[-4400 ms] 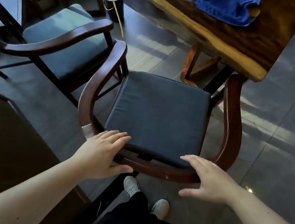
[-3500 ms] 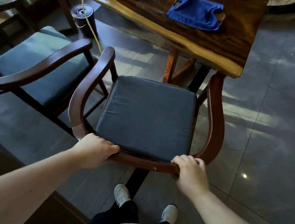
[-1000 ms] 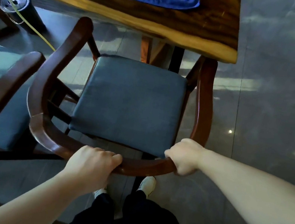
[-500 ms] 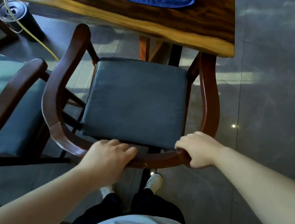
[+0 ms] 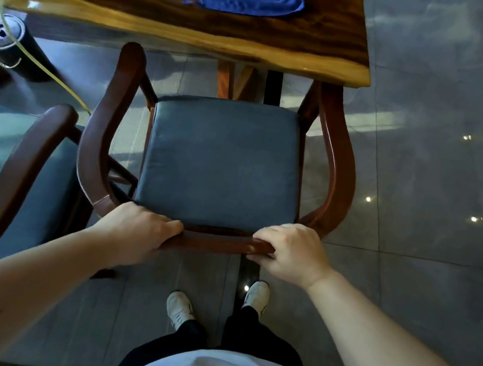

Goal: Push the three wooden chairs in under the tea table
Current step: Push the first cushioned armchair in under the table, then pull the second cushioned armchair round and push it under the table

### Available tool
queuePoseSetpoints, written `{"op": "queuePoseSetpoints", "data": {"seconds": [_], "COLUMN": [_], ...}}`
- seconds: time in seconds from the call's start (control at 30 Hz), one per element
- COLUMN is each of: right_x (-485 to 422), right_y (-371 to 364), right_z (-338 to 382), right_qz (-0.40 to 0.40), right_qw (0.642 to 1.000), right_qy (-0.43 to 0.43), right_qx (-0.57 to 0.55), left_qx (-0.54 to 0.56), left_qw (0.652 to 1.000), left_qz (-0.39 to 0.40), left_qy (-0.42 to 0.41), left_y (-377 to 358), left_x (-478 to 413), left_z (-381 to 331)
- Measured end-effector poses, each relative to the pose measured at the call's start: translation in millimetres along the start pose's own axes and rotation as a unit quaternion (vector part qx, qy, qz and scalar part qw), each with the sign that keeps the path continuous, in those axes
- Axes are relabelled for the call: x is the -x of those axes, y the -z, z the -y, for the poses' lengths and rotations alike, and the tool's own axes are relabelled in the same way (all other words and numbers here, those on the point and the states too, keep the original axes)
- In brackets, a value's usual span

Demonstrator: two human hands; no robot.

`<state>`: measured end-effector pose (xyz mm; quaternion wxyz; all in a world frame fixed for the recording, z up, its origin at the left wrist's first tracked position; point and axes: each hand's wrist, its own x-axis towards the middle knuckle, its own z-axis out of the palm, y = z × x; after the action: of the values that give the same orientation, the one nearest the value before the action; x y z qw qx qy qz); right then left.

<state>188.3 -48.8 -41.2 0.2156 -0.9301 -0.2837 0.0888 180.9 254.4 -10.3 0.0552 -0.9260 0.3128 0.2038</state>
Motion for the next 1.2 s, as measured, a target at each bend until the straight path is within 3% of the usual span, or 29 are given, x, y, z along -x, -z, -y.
{"op": "queuePoseSetpoints", "data": {"seconds": [0.23, 0.37, 0.5, 0.6, 0.8, 1.2], "right_x": [-25.0, -28.1, -35.7, -52.7, -107.1, -209.7], "right_y": [-4.1, 4.6, 17.4, 21.4, 5.8, -52.6], "right_z": [21.6, 28.9, 44.1, 70.5, 133.6, 223.2], "right_qz": [0.029, 0.089, 0.153, 0.144, 0.124, 0.184], "right_qw": [0.999, 0.995, 0.984, 0.984, 0.977, 0.904], "right_qy": [-0.017, -0.046, -0.054, -0.005, 0.115, 0.362], "right_qx": [0.002, 0.006, 0.076, 0.104, 0.128, 0.13], "left_qx": [-0.002, 0.017, 0.114, 0.097, 0.11, 0.07], "left_qw": [0.999, 0.999, 0.989, 0.982, 0.961, 0.887], "left_qz": [0.029, 0.021, -0.057, -0.136, -0.155, -0.031], "left_qy": [0.031, 0.041, 0.069, 0.09, 0.202, 0.455], "left_y": [9.1, 6.3, 3.3, -0.3, -2.5, -44.2], "left_x": [2.1, 3.6, 19.0, 43.5, 105.4, 246.5], "left_z": [33.9, 32.2, 30.2, 38.0, 53.6, 61.9]}}
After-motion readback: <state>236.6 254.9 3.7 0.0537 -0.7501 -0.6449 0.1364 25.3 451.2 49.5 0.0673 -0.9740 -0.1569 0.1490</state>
